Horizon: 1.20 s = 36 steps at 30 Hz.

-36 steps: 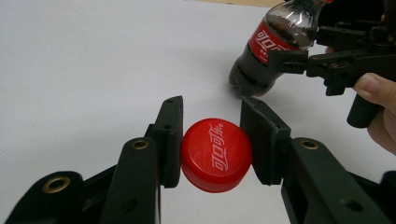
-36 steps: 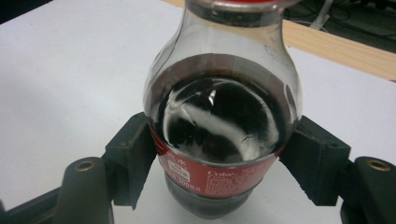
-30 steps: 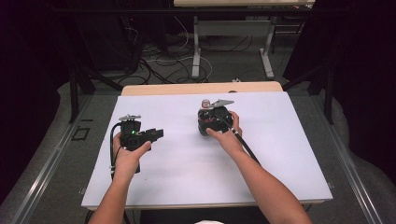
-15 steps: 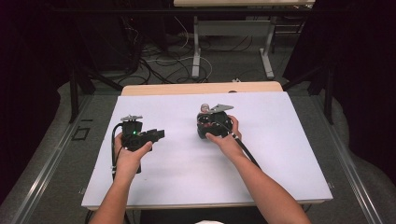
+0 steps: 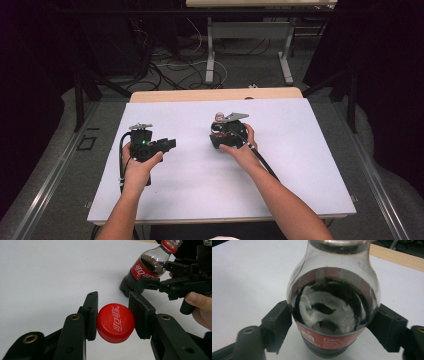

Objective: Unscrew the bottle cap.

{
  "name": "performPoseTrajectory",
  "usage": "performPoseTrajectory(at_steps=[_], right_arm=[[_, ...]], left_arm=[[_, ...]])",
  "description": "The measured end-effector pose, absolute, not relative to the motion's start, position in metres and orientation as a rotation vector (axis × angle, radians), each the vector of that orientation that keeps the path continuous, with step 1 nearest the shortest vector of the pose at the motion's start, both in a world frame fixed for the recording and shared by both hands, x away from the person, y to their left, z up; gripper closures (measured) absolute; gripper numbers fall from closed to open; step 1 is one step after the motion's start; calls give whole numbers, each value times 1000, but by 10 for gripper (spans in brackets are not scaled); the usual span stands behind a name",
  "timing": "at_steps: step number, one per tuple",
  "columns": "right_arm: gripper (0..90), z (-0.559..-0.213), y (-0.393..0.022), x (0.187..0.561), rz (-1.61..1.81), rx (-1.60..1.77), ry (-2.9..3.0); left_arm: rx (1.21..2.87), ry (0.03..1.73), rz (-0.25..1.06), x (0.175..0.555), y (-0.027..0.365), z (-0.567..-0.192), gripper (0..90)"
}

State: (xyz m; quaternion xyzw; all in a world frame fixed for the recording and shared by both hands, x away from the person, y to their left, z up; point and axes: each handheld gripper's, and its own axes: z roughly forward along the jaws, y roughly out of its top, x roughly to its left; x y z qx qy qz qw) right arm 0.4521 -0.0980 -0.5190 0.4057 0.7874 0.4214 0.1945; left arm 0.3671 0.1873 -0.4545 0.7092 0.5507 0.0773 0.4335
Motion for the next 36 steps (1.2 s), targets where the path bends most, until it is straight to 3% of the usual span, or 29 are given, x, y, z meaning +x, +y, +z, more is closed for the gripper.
performPoseTrajectory(at_steps=[13, 14, 18, 20, 36], right_arm=[[133, -517, -106, 446, 1154, 1181, 2212], [87, -516, -108, 444, 1147, 1194, 2225], [63, -514, -112, 441, 1131, 1200, 2244], [4, -512, -116, 436, 1096, 1188, 2274], [0, -501, -147, 398, 960, 1166, 2384]], left_arm=[[1775, 1384, 192, 369, 185, -458, 611], [1781, 1385, 190, 369, 185, -459, 611], [1773, 1391, 196, 370, 183, -462, 611], [1797, 1387, 187, 371, 183, -462, 611], [1833, 1383, 183, 373, 176, -470, 611]])
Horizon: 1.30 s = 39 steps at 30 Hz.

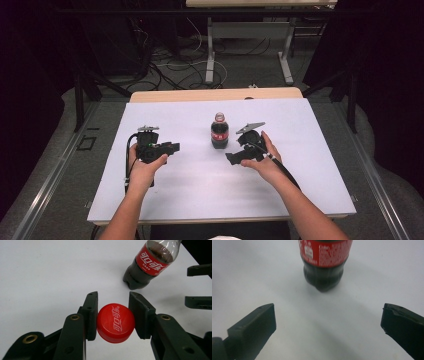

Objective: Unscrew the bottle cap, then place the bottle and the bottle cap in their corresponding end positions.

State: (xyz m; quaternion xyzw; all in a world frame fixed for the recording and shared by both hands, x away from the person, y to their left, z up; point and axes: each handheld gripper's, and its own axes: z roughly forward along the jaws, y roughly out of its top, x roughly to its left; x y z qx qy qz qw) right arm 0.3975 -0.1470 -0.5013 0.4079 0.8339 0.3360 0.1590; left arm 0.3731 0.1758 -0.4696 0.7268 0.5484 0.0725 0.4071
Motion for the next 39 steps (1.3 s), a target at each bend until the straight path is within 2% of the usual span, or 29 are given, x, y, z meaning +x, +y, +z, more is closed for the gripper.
performPoseTrajectory(at_steps=[4, 13, 23, 39], right_arm=[[0, -497, -159, 386, 890, 1176, 2426], [0, -497, -182, 371, 959, 1228, 2377], [0, -499, -203, 366, 972, 1303, 2342], [0, -500, -218, 364, 987, 1337, 2311]], left_arm=[[1850, 1377, 185, 374, 173, -472, 610], [1904, 1339, 165, 374, 159, -480, 611], [2032, 1226, 140, 369, 116, -501, 611], [2102, 1111, 106, 367, 63, -525, 611]])
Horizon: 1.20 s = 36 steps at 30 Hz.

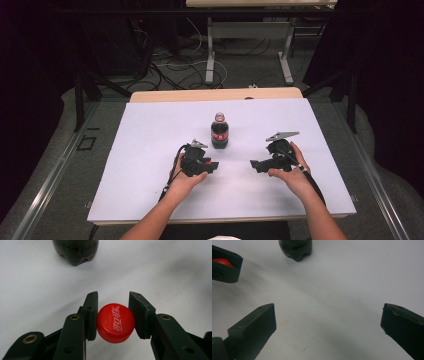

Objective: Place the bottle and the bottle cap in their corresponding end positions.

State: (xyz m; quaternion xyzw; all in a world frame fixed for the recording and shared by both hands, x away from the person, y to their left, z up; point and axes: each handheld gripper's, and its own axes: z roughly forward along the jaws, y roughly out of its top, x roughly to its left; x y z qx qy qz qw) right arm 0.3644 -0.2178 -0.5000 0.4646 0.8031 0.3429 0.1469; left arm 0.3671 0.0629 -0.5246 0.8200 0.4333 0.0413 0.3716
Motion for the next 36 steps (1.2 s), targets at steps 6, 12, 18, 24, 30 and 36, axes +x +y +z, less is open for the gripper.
performPoseTrajectory(at_steps=[6, 12, 18, 24, 30, 36], right_arm=[[0, -500, -219, 363, 991, 1344, 2311], [0, -499, -223, 363, 1000, 1352, 2296], [0, -499, -224, 363, 1001, 1343, 2294], [0, -500, -222, 362, 1000, 1342, 2297], [0, -501, -220, 362, 998, 1345, 2301], [0, -501, -220, 362, 997, 1347, 2300]], left_arm=[[2098, 1083, 102, 368, 51, -531, 611], [2122, 1073, 68, 369, 44, -540, 610], [2129, 1060, 68, 365, 36, -552, 610], [2125, 1037, 105, 361, 31, -556, 610], [2136, 1024, 115, 361, 31, -556, 607], [2110, 1023, 107, 362, 30, -557, 568]])
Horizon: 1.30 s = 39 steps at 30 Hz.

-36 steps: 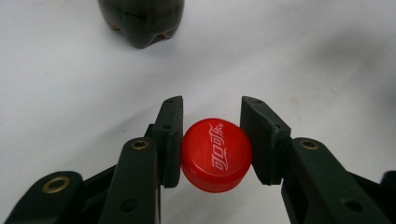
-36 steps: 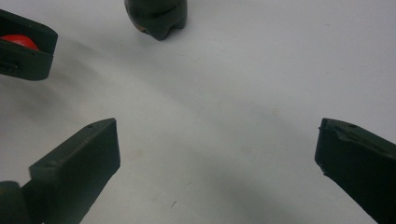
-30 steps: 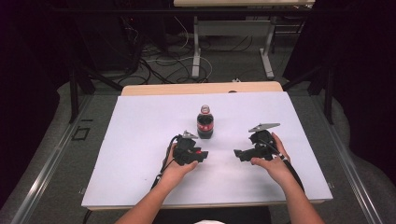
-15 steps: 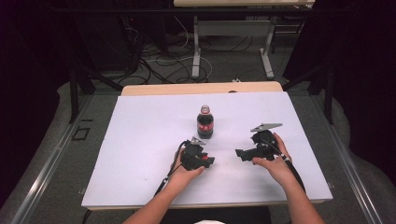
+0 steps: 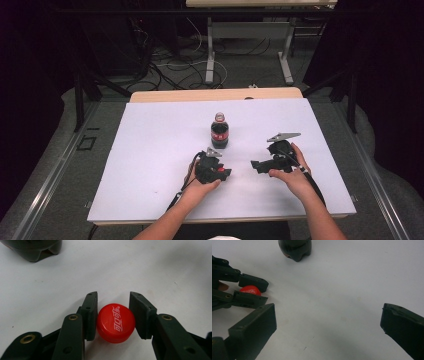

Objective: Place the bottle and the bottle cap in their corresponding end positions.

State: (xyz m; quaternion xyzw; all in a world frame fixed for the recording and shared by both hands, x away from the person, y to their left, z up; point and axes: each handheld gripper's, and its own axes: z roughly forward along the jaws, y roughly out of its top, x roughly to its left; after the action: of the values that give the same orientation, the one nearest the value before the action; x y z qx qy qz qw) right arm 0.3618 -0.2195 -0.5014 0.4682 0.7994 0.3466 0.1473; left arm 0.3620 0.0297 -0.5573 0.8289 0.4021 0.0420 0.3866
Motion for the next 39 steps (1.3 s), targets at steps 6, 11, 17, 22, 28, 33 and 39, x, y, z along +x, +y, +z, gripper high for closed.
performPoseTrajectory(at_steps=[6, 11, 17, 22, 28, 33, 39], right_arm=[[2, -500, -219, 361, 1007, 1342, 2286], [2, -502, -218, 361, 997, 1341, 2296], [2, -504, -218, 361, 994, 1334, 2297], [2, -505, -218, 361, 986, 1352, 2308], [2, -505, -221, 362, 990, 1347, 2290], [1, -503, -224, 361, 993, 1353, 2286], [1, -502, -225, 360, 997, 1369, 2274]], left_arm=[[2129, 1005, 129, 361, 28, -557, 511], [2106, 1022, 133, 362, 31, -554, 465], [2080, 1041, 107, 365, 39, -548, 400], [2070, 1047, 137, 367, 47, -539, 340], [2060, 1060, 158, 370, 66, -520, 254], [2010, 1054, 149, 370, 88, -506, 240], [2003, 1030, 257, 367, 117, -492, 208]])
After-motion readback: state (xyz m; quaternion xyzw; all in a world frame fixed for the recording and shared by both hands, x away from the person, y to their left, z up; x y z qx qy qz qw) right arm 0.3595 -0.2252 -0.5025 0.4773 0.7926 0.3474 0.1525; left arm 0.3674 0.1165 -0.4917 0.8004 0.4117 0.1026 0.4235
